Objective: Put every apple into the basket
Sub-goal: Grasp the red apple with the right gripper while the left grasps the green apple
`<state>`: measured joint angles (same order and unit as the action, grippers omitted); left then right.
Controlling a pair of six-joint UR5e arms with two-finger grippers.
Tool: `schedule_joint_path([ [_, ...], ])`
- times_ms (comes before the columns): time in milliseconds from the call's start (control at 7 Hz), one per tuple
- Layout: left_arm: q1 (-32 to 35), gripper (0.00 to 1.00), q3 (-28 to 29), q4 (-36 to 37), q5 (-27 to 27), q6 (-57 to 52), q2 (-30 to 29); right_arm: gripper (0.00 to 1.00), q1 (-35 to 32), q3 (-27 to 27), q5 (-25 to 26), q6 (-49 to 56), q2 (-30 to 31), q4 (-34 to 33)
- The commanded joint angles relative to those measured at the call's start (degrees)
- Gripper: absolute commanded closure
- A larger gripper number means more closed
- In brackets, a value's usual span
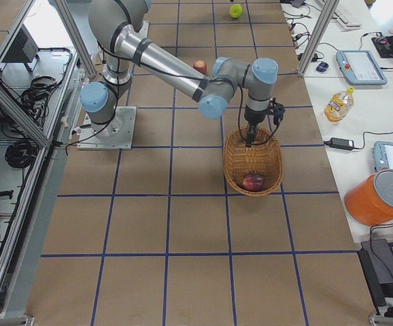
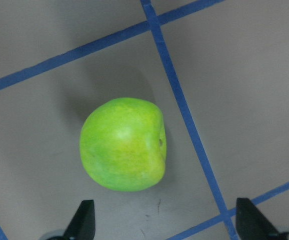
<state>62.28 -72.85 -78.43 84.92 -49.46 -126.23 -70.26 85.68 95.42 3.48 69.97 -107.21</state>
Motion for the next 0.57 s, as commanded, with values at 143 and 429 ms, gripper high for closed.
schedule_joint_path([
  [143, -0.6, 0.00, 1.8, 0.7, -3.9, -0.5, -5.1, 0.00, -23.8, 0.7, -8.8, -36.5, -0.3, 5.7],
  [429, -0.8, 0.00, 2.4, 1.9, -3.5, -0.5, -5.9, 0.00, -33.2, 1.9, -11.0, -42.1, -4.1, 4.5],
])
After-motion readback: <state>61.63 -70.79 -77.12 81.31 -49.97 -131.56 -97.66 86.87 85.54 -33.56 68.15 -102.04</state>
